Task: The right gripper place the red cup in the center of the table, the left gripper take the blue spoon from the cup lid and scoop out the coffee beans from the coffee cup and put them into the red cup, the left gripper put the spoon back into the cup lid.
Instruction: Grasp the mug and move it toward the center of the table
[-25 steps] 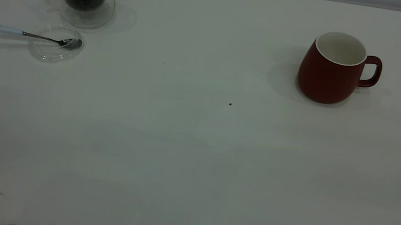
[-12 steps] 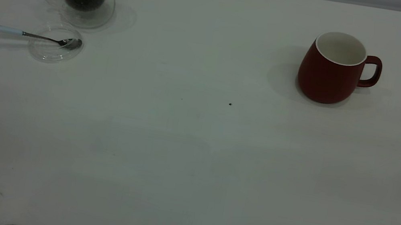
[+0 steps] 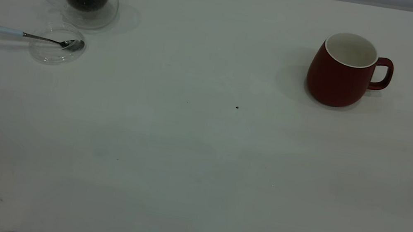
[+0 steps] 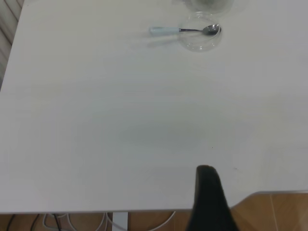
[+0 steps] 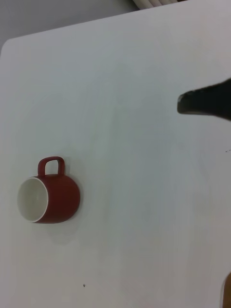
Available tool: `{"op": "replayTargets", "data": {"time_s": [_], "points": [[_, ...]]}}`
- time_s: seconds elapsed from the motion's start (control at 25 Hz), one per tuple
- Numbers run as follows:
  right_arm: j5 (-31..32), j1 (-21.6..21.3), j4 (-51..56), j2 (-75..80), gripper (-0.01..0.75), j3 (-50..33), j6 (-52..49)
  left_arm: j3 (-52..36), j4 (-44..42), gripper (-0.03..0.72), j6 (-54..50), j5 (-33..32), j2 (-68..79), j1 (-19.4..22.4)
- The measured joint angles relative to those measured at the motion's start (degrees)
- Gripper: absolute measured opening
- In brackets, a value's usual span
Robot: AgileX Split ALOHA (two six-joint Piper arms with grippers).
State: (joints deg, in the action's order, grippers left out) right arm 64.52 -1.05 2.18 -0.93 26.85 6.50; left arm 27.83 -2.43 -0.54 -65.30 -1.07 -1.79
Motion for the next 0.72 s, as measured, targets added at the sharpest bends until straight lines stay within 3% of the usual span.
{"op": "replayTargets", "data": {"time_s": [0.32, 0.72], "points": [[-0.49, 0.00, -4.15, 3.00, 0.546, 0.61, 0.18, 0.00, 0.00, 0.570, 0.00, 0.00, 0.00, 0.00], [-10.02, 0.00, -7.02, 39.56, 0.552, 10.44, 5.93, 0.00, 0.00, 0.570, 0.00, 0.00, 0.00, 0.00]]}}
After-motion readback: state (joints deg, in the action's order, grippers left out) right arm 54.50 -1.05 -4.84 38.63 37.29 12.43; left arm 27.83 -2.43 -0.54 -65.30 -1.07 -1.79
